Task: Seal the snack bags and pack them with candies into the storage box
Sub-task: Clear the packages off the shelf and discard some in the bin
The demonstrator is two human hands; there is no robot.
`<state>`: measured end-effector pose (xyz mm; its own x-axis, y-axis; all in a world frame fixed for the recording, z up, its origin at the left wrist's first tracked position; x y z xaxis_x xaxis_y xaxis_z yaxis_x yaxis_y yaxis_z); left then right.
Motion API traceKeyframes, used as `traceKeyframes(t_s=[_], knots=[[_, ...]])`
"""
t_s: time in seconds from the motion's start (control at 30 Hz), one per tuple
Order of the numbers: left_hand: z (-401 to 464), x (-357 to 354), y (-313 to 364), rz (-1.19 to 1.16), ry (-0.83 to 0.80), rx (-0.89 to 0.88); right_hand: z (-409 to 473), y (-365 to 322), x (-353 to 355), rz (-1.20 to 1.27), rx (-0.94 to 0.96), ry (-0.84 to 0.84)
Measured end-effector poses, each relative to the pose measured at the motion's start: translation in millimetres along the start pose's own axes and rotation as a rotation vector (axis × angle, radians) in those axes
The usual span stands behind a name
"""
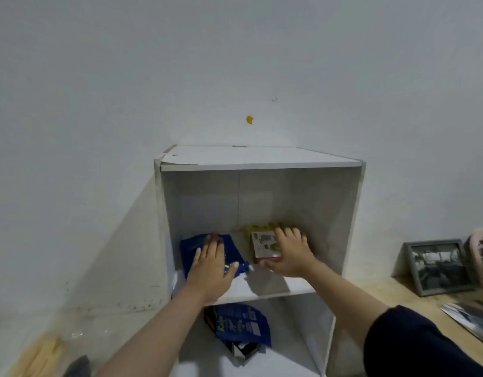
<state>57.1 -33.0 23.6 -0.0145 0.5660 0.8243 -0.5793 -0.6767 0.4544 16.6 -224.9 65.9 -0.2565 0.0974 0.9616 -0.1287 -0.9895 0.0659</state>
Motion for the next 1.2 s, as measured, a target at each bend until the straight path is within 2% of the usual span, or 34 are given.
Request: traceKeyframes(t_s=[0.07,0.13,0.4,0.53,0.7,0.83,1.0,1.2], knots=[[18.7,-9.0,-11.6,-0.001,0.012,0.029,28.7,11.0,-15.4,0.118,-0.056,-0.109],[37.1,-17.7,-23.9,-0.003,-0.005,0.063,58.7,21.3,-25.9,0.131,-0.074,-0.216],[56.7,-64.8,-64.8,0.089,-0.254,0.219,111.4,35.2,-49.5,-0.066,-0.016,-0.344],[54.3,-65.3,-64.5,0.07,-0.271,0.241,99.0,27.3,-69.4,0.163,-0.066,-0.489],[44.9,-63.6,-57.8,0.088,-0.274,0.251,79.2,21.0,-72.2,0.23,-0.088,-0.501],[30.0,-61.8,-49.8,0.099,-0.288,0.264,50.3,18.9,-74.5,0.22,-0.092,-0.549],[7.0,-58.9,-36.9,0.098,-0.332,0.295,7.8,18.0,-62.3,0.126,-0.036,-0.407],[-16.1,-44.9,-19.0,0.017,-0.37,0.318,-14.5,25.8,-59.3,0.056,0.025,-0.601]])
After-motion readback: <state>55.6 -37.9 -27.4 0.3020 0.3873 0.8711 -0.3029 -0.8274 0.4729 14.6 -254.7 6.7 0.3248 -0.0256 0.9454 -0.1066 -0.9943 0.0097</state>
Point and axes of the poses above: each hand's wrist, its own z-axis towards the middle knuckle, its own x-axis out of the back of the hand, y = z × x, the point moved 7 cm from there along z, towards the middle knuckle, and after that the axes turned 12 degrees about -z, right-handed, at the moved point
